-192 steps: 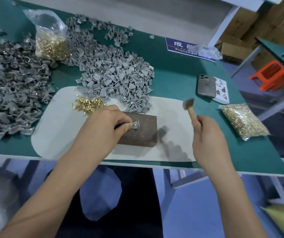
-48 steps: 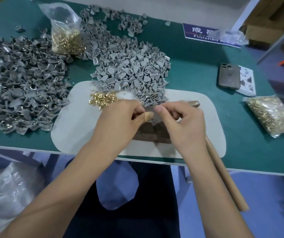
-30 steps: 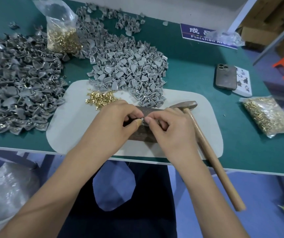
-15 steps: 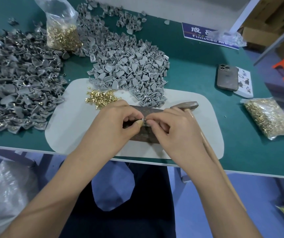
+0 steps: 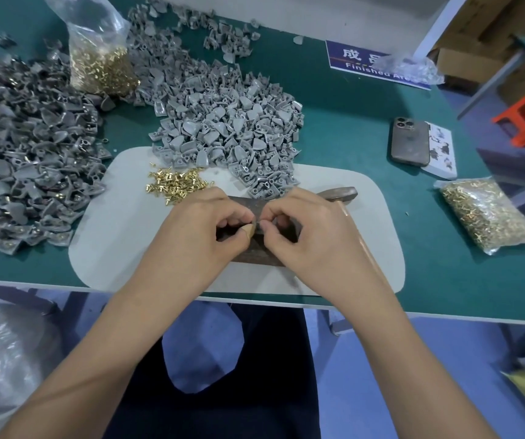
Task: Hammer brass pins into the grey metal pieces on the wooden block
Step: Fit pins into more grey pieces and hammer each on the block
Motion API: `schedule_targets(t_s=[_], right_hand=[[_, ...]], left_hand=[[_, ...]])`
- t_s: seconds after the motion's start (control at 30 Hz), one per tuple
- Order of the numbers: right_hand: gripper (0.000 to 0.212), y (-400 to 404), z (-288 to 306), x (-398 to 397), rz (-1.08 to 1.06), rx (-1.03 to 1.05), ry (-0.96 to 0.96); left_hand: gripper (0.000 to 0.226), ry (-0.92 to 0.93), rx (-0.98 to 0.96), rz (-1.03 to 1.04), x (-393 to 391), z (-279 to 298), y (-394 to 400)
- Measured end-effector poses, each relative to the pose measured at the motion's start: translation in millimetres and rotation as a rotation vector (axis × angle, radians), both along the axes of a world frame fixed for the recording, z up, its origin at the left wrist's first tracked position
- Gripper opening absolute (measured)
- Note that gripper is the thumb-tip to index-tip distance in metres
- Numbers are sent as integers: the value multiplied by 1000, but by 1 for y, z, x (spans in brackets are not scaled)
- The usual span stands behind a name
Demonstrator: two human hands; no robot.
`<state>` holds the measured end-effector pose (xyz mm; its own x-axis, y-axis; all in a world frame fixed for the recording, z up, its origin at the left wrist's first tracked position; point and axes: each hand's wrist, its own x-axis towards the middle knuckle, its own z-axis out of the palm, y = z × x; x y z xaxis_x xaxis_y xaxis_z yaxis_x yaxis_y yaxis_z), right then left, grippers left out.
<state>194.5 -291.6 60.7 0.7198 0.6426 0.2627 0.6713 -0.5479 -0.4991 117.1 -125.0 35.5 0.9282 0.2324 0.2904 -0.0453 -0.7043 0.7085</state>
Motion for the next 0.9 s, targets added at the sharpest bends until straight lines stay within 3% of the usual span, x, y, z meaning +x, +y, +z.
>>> schedule_targets(t_s=[0.2,0.3,0.47,0.63,0.73,0.83,0.9], right_hand=[[11,0,-10,-2,-44,178,132],[12,-2,-4,0,-23,103,137],[9,4,7,2,-68,-123,-48],[9,2,3,2,-88,-120,-57],[8,-7,-1,4,-34,56,126],[8,-35,-9,12,-280,248,116],[20,-56,-21,19,-538,18,49]], left_hand=[[10,-10,-5,-8,0,0,-1],[11,-13,-19,-16,0,1,0],[12,-11,5,-10,-1,-2,1],[8,14,25,3,-4,-2,0],[3,31,64,50,-4,1,-1],[2,32,71,84,-5,3,-4],[3,25,51,101,-7,2,-5]])
